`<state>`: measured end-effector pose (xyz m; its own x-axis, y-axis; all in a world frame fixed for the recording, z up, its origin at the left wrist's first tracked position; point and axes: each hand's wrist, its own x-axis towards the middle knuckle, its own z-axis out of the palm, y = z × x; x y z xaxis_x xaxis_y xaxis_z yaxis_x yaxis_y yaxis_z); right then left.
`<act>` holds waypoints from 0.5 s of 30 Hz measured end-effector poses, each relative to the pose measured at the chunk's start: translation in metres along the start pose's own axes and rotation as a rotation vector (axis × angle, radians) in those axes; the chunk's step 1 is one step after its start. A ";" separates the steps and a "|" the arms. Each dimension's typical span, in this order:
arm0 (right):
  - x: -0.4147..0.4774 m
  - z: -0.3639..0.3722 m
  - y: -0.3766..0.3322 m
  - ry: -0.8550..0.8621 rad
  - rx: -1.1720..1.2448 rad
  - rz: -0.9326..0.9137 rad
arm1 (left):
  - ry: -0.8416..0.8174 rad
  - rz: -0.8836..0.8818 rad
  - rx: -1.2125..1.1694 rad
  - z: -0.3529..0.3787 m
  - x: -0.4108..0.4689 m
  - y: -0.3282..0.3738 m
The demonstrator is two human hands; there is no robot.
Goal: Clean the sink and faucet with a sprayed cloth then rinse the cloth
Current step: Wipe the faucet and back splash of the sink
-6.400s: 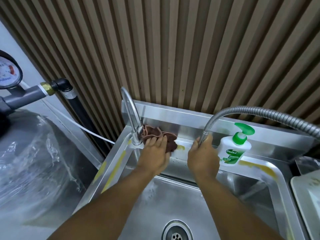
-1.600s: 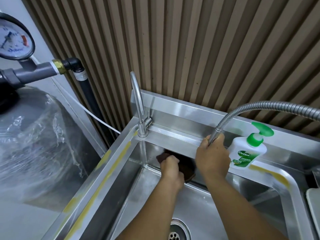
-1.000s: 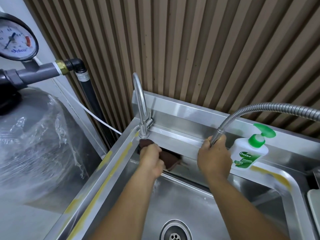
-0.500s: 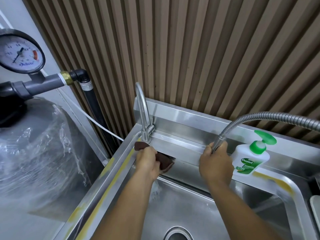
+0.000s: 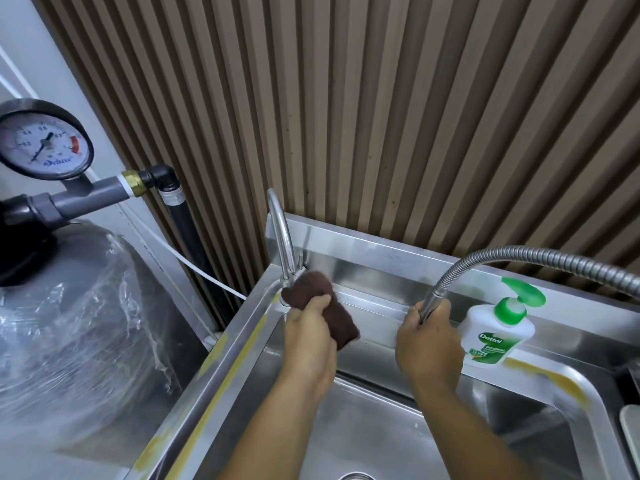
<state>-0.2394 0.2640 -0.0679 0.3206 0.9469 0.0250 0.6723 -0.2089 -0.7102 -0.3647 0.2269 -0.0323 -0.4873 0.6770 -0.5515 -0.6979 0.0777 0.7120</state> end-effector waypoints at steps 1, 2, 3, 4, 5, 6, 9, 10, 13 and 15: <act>0.000 0.000 0.000 0.000 -0.003 0.005 | -0.017 0.048 -0.033 0.010 -0.001 0.001; -0.001 -0.001 0.000 -0.004 -0.006 0.007 | -0.011 0.104 -0.056 0.023 -0.002 0.004; -0.002 -0.001 -0.001 -0.011 -0.009 0.007 | 0.014 0.166 -0.046 0.035 0.003 0.008; -0.002 -0.002 -0.001 -0.016 -0.012 0.001 | 0.052 0.242 -0.008 0.048 0.006 0.016; -0.002 -0.002 -0.001 -0.019 -0.015 -0.002 | 0.094 0.332 0.051 0.059 0.016 0.023; -0.002 -0.002 -0.001 -0.020 -0.015 -0.002 | 0.120 0.439 0.147 0.068 0.027 0.030; -0.002 -0.002 -0.001 -0.020 -0.006 0.004 | 0.138 0.723 0.667 0.075 0.078 0.030; -0.003 -0.002 -0.002 -0.014 -0.001 0.000 | 0.138 0.779 0.865 0.073 0.091 0.025; -0.004 0.001 -0.003 0.018 0.008 -0.012 | 0.112 0.910 1.213 0.063 0.105 0.003; -0.004 0.002 -0.004 0.024 0.011 -0.005 | 0.035 1.006 1.324 0.059 0.093 -0.013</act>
<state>-0.2443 0.2614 -0.0665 0.3332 0.9418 0.0449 0.6663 -0.2015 -0.7180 -0.3699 0.3318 -0.0670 -0.4603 0.8239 0.3307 0.7723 0.1879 0.6068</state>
